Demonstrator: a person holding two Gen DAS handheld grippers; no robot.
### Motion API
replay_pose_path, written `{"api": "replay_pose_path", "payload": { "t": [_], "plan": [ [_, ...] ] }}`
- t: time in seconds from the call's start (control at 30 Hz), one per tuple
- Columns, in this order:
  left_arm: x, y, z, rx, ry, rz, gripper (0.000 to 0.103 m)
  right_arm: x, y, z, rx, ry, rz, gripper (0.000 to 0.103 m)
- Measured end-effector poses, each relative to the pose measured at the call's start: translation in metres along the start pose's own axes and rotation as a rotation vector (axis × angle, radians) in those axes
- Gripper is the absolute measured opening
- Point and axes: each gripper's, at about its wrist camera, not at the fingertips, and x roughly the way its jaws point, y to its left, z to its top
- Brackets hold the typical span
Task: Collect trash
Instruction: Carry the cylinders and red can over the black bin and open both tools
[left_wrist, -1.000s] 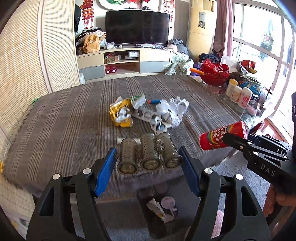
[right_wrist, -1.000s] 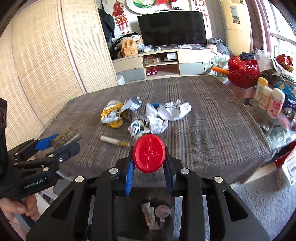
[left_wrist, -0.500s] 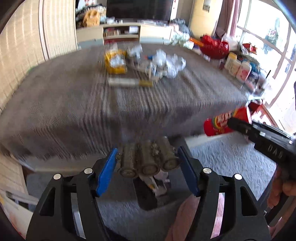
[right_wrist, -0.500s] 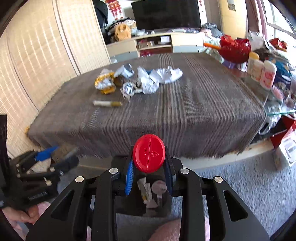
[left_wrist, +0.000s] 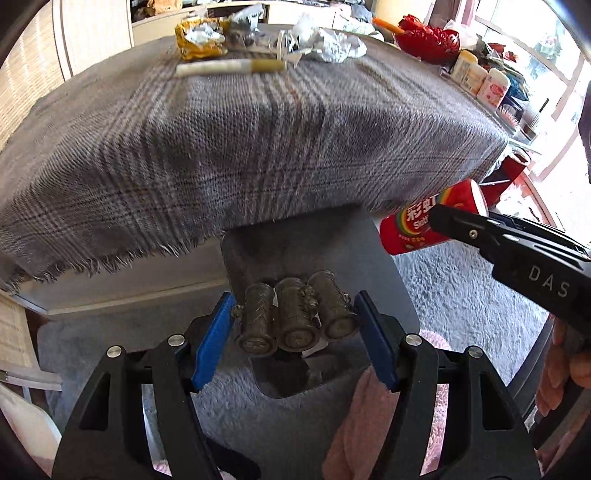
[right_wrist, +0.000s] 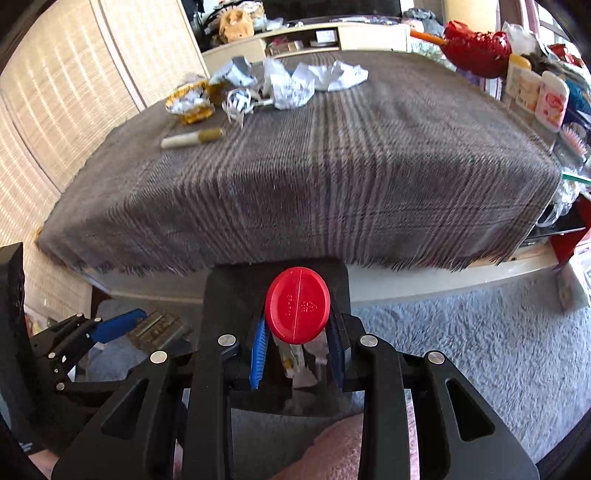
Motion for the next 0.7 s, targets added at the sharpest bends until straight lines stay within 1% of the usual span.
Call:
{"api": "replay_pose_path", "payload": {
  "t": [0.33,0.37,0.43,0.47,0.5,0.53,0.57,0.63,0.67,0.7],
  "plan": [
    [0.01,0.002,0.0,-0.017,0.037,-0.059,0.063,0.012,0.007,0.005,0.001,0.022,0.012,0.03],
    [0.01,0.003,0.0,-0.024,0.042,-0.069,0.065,0.012,0.007,0.006,0.004,0.021,0.012,0.031],
    [0.01,0.005,0.0,-0.03,0.044,-0.073,0.073,0.013,0.008,0.008,0.014,0.023,0.01,0.031],
    [0.009,0.005,0.0,-0.028,0.041,-0.062,0.08,0.013,0.008,0.009,0.018,0.022,0.007,0.039],
    [0.007,0.006,-0.001,-0.022,0.033,-0.042,0.083,0.012,0.007,0.009,0.025,0.018,0.001,0.053],
    [0.006,0.007,-0.001,-0.019,0.03,-0.032,0.084,0.012,0.006,0.01,0.031,0.015,-0.001,0.06],
    [0.005,0.008,-0.001,-0.02,0.028,-0.027,0.086,0.01,0.005,0.01,0.037,0.008,0.001,0.064],
    [0.001,0.012,-0.001,-0.03,0.024,-0.026,0.088,0.008,0.005,0.011,0.038,0.005,-0.002,0.065],
    [0.0,0.014,-0.002,-0.034,0.021,-0.023,0.089,0.006,0.005,0.011,0.038,0.002,-0.009,0.068],
    [-0.002,0.015,-0.002,-0.037,0.017,-0.019,0.091,0.005,0.005,0.011,0.038,-0.001,-0.014,0.075]
  ]
}}
